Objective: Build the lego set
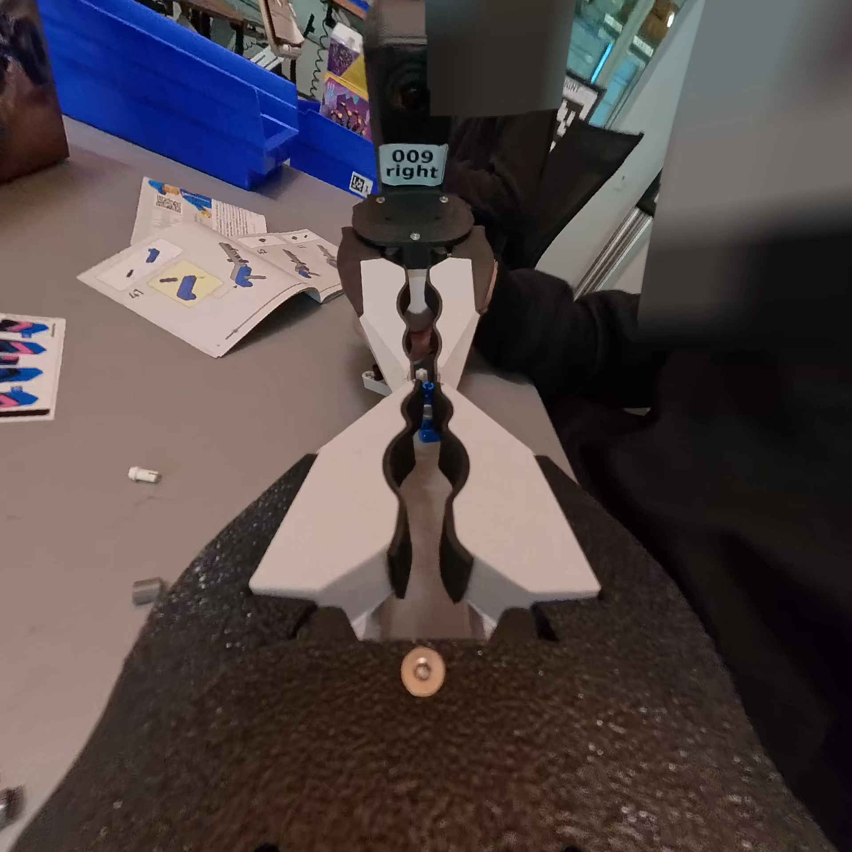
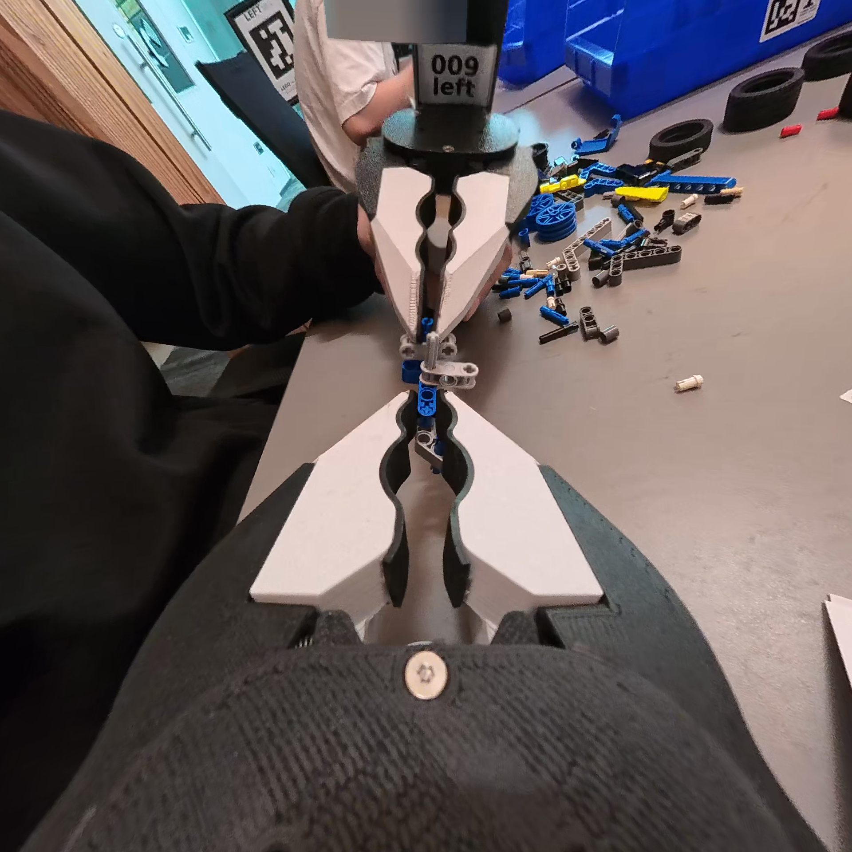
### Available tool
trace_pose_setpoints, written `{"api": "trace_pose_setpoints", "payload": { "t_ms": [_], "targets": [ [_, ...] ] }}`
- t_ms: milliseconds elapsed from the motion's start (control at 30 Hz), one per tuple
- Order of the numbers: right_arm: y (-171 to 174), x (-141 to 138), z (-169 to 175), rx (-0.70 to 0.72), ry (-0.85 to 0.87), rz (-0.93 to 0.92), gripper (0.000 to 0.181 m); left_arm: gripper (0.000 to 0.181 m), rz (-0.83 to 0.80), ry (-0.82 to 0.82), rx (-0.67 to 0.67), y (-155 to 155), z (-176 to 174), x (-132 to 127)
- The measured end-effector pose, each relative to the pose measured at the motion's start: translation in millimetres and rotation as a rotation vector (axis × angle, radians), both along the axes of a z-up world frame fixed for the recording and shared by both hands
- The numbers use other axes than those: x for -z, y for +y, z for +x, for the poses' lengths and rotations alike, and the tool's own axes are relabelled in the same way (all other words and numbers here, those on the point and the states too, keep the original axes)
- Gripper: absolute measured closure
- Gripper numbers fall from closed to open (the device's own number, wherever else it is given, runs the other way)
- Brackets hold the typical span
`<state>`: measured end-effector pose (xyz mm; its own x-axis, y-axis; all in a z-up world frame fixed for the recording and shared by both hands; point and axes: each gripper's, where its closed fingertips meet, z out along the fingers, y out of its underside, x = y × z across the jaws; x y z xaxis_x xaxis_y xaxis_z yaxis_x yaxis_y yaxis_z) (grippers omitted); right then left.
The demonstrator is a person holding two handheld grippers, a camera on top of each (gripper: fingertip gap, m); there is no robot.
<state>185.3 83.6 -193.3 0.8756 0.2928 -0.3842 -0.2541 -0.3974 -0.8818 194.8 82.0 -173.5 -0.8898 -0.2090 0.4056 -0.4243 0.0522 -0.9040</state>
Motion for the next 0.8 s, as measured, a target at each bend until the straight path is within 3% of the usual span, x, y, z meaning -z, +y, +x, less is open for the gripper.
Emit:
{"api": "trace_pose_setpoints", "payload": {
  "t_ms": [233,400,567,700,800],
  "targets": [
    [1,-1,3,0.021,0.007,0.004,0.176,0.180,-0.049,0.079,-0.063,1,3,-1],
    [4,5,4,0.038,-0.030,-0.030,0.176,0.180,0.131,-0.147,-0.073,2,-1,6],
    [3,3,5,0.050,-0.074,-0.010,0.176,0.180,0.078,0.003,-0.080,2,2,10],
    [4,11,-2,0.010,-0.116,-0.049,0.176,0.180,0.161,-0.054,-0.052,2,-6,18],
    [4,9,-4,-0.006,-0.095,-0.039,0.176,0.180,0.136,-0.020,-0.026,3,-7,17]
  ]
}}
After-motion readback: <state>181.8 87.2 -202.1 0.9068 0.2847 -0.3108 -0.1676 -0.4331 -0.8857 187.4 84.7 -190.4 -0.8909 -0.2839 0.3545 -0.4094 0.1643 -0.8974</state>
